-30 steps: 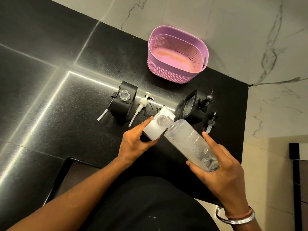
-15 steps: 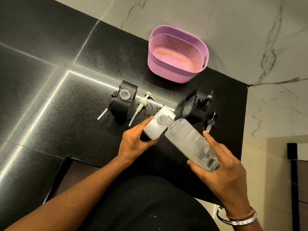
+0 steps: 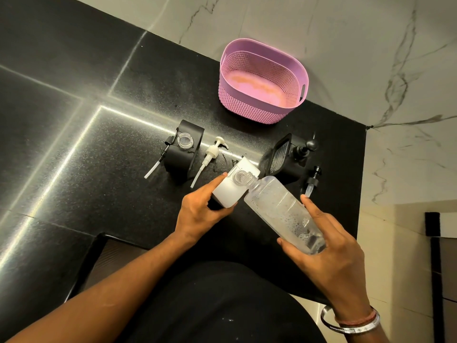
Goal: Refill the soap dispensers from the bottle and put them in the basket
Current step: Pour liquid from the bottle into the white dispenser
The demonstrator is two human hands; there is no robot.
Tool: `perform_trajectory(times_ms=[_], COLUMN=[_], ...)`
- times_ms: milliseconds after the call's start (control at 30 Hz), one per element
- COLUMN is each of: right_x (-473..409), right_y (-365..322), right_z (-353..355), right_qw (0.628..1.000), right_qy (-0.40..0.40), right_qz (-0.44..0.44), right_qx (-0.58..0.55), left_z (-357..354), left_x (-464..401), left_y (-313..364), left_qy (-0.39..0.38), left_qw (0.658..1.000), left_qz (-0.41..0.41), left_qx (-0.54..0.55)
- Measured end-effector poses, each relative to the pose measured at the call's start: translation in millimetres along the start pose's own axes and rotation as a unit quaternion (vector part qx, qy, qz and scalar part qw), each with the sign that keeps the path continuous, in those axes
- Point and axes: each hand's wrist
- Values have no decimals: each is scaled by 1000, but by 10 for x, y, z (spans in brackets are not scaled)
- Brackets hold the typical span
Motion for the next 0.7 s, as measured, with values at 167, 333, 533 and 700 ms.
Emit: perform_trajectory(times_ms=[167, 333, 533, 700], right_x=[1, 1, 7, 11], right_y=[-9, -6, -4, -12], right_z=[4, 2, -2, 3], right_qw=[1000, 1000, 1000, 1000], right_qy=[1, -2, -2, 1], right_qz=[0, 1, 1, -1], right_qx=[0, 6, 6, 6], left_z=[2, 7, 13, 11], left_x=[1, 1, 1, 3], left_y=[8, 12, -2, 3], left_qy=[-2, -4, -8, -9], left_qw=[1000, 1000, 1000, 1000], left_qz=[-6, -1, -2, 0], left_qx=[-2, -3, -9, -11])
Point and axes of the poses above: each hand's wrist, its own x-axis away from the middle knuckle, its own z-axis out of the back of the hand, y = z × x, and after that the axes turned 15 degrees about x, right-handed
